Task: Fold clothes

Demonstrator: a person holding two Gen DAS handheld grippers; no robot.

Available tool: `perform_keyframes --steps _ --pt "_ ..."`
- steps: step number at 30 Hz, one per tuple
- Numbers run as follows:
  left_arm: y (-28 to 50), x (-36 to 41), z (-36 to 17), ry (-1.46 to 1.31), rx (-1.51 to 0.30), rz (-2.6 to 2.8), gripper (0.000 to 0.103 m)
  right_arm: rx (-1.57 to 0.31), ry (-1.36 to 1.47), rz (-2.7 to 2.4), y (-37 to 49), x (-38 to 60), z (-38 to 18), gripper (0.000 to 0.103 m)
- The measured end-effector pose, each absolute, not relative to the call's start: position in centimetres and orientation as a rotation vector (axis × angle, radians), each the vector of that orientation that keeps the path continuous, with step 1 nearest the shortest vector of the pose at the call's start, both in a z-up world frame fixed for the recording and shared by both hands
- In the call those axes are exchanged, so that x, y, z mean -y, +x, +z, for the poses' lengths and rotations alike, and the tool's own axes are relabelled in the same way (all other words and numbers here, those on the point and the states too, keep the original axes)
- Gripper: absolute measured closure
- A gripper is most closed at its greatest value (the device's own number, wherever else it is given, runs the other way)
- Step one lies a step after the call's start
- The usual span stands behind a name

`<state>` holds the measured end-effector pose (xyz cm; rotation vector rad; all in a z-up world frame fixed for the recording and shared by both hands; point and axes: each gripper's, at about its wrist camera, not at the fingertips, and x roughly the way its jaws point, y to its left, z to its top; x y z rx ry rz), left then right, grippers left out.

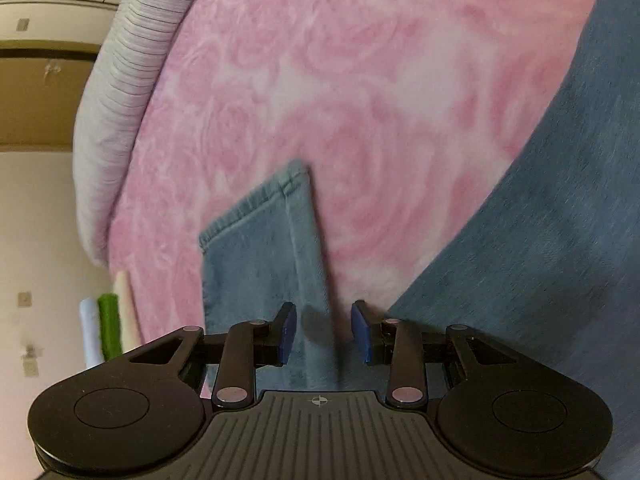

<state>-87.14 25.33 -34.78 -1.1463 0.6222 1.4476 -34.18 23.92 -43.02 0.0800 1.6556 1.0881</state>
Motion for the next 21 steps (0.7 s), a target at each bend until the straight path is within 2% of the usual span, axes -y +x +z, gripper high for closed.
perform_keyframes --steps 1,5,9,11,12,13,15,17,21 --pt "-87.6 -25.1 -34.6 -1.148 -0.618 1.453 0.084 -1.588 0.036 1.145 -35.2 -24.3 -41.9 0.101" --pt "-89.3 -24.3 -33.5 -1.148 -0.597 1.482 0.084 -1.225 -0.125 1.537 -42.2 -24.9 -35.1 0.102" --pt "-91.0 -23.7 -32.5 -1.157 -0.578 1.510 0.085 -1.101 -0.324 1.904 -51.0 -24.1 -31.8 0.101" --pt "-91.6 -23.4 -32.2 -1.170 -0.568 1.512 0.086 -1.109 -0.498 1.990 -55.2 -23.2 -31.8 0.100" --pt "-91.7 -23.4 -32.2 -1.180 -0.561 1.508 0.086 -1.107 -0.573 2.001 -56.8 -22.5 -32.0 0.094" --pt "-91.8 -23.3 -32.2 -1.195 -0.546 1.496 0.086 -1.107 -0.615 1.985 -57.3 -21.7 -32.4 0.083" --pt "-91.5 -23.3 -32.4 -1.234 -0.503 1.458 0.086 -1.105 -0.683 1.945 -57.9 -20.0 -33.1 0.075" --pt "-90.9 -23.4 -32.7 -1.278 -0.452 1.402 0.085 -1.184 -0.677 1.832 -56.1 -19.0 -33.9 0.074" --pt "-89.2 -23.5 -34.2 -1.403 -0.343 1.305 0.085 -1.493 -0.465 1.413 -47.9 -16.9 -36.6 0.073"
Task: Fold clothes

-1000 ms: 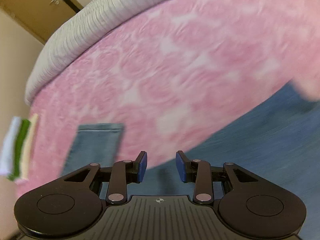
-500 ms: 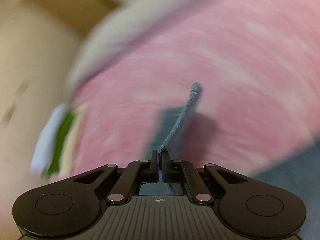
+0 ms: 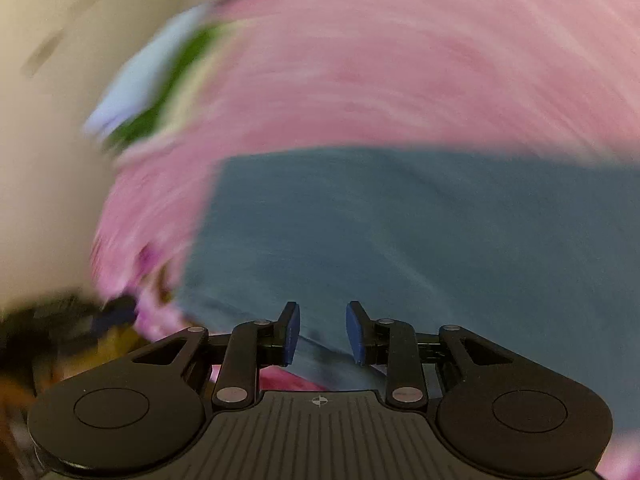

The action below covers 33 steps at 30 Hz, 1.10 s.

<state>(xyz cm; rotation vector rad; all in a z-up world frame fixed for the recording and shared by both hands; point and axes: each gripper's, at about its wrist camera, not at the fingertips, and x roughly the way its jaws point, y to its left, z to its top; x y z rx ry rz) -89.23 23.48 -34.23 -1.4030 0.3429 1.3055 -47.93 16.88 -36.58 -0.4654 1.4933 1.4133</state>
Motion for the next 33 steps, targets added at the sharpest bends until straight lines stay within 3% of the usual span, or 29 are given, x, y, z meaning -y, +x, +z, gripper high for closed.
perform_keyframes --steps 5,10,23,25,26,27,33 --pt "-87.5 -24.0 -36.6 -1.575 -0.196 1.229 0.081 -1.791 0.024 0.856 -38.3 -9.4 -39.9 0.073" --pt "-87.6 -24.2 -38.9 -1.696 -0.068 1.285 0.076 -1.876 0.462 0.550 -34.9 -4.6 -42.3 0.073" --pt "-86.7 -23.8 -41.0 -1.779 -0.042 1.317 0.074 -1.869 0.562 0.487 -34.3 -3.4 -43.9 0.070" --pt "-86.4 -23.8 -41.2 -1.771 -0.031 1.332 0.077 -1.862 0.564 0.480 -34.4 -3.0 -44.0 0.070" --pt "-86.4 -23.8 -41.1 -1.760 -0.034 1.342 0.086 -1.857 0.566 0.473 -34.3 -2.8 -43.9 0.069" --pt "-86.4 -23.6 -40.7 -1.730 -0.045 1.348 0.103 -1.852 0.567 0.466 -34.3 -2.5 -43.8 0.069" --pt "-87.5 -23.5 -37.3 -1.491 -0.175 1.294 0.103 -1.842 0.554 0.483 -33.9 -1.0 -42.8 0.068"
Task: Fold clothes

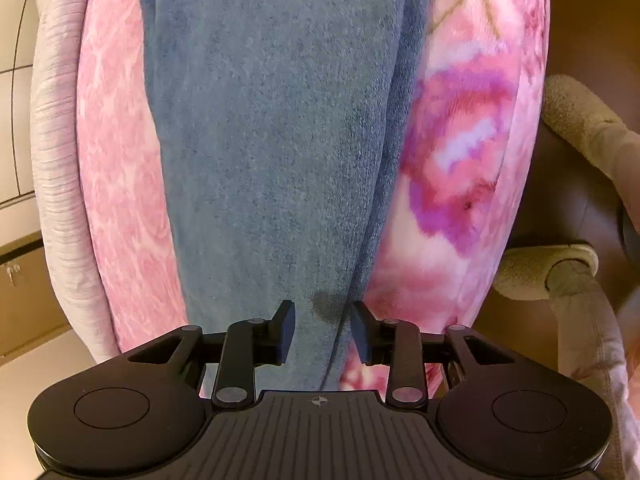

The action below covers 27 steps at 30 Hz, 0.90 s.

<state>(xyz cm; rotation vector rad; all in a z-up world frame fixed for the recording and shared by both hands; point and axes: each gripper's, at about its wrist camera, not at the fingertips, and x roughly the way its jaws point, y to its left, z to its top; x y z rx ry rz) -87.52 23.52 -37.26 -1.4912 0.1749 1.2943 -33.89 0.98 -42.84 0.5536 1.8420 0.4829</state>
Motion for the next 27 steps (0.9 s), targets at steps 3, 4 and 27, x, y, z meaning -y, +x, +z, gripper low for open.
perform_keyframes --steps 3,4,27 --pt "-87.2 -23.9 -37.7 -1.428 -0.284 1.278 0.103 -1.839 0.545 0.485 -33.8 -0.7 -42.8 0.068" --pt "-87.2 -24.0 -38.0 -1.435 -0.286 1.282 0.103 -1.839 0.551 0.476 -33.7 -0.6 -42.8 0.068" --pt "-85.5 -22.8 -38.7 -1.165 -0.517 1.283 0.100 -1.732 0.309 0.619 -34.5 -1.3 -43.1 0.103"
